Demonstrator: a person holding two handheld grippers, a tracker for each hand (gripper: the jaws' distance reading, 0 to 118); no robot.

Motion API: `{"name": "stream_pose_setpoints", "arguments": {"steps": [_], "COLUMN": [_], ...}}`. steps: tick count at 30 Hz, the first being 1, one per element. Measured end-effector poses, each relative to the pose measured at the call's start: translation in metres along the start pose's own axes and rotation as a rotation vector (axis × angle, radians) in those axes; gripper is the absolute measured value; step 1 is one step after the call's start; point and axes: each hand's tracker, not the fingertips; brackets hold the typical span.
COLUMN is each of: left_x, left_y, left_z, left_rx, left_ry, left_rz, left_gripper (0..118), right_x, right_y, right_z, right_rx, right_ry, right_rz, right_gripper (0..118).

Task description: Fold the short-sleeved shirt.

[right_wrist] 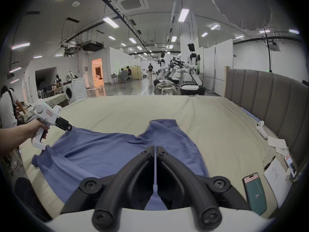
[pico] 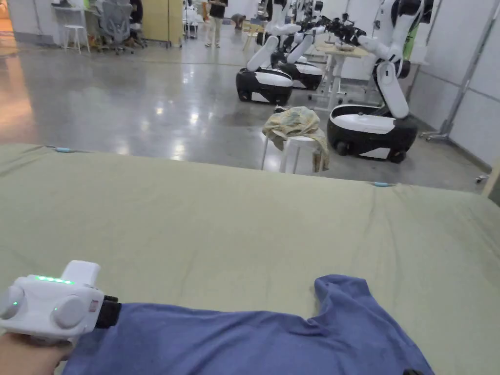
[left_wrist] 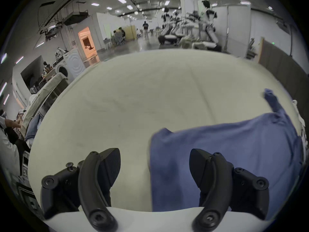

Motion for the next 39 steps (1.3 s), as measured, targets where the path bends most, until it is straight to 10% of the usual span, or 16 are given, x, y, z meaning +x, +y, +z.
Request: {"name": "stream_pose_setpoints", "arguments": {"steps": [2,5,7,9,11,16,20,21,31,39], "left_x": [0.005,0.020,0.026,0.033,0.030,0.028,0.011,0.008,-0.028,-0.052], "left_y": [0.008,0.006,0.006,0.005,0.007,0.012,0.018,0.019,-0.012,-0.142], "left_z": [-0.013,-0.015,-0.002,0.013,0.022,0.066,0.043,0.043,0.151,0.221], "left_rx": [-0.039,-0.079,-0.032,-0.001,0.019,0.092,0.098,0.104,0.290,0.191], "left_ry": [-0.048,-0.062,-0.080,-0.077,-0.113,-0.134,-0.138,-0.136,-0.196,-0.184], "left_rz": [0.002,-0.082,-0.059,-0.075,-0.072,-0.060,-0.057,-0.058,0.028,0.021], "left_gripper": [82,20,8,8,8,8,8,8,8,8], "right_x": [0.017,0.047,0.070,0.087,0.109,0.126,0.121,0.118,0.086,0.080], "right_y": [0.004,0.014,0.026,0.039,0.044,0.030,0.016,0.022,0.111,0.024], "right_z": [-0.013,-0.050,-0.087,-0.123,-0.171,-0.254,-0.264,-0.257,-0.081,0.046], "right_rx": [-0.054,-0.185,-0.271,-0.336,-0.428,-0.596,-0.644,-0.600,-0.271,-0.323], "right_ry": [-0.038,-0.051,-0.080,-0.084,-0.060,-0.097,-0.149,-0.099,0.025,0.025], "right_rz": [0.002,-0.004,-0.021,-0.052,-0.094,-0.041,-0.052,-0.048,0.058,0.037], "right_gripper": [4,4,15,93,117,108,36,2,2,2]}}
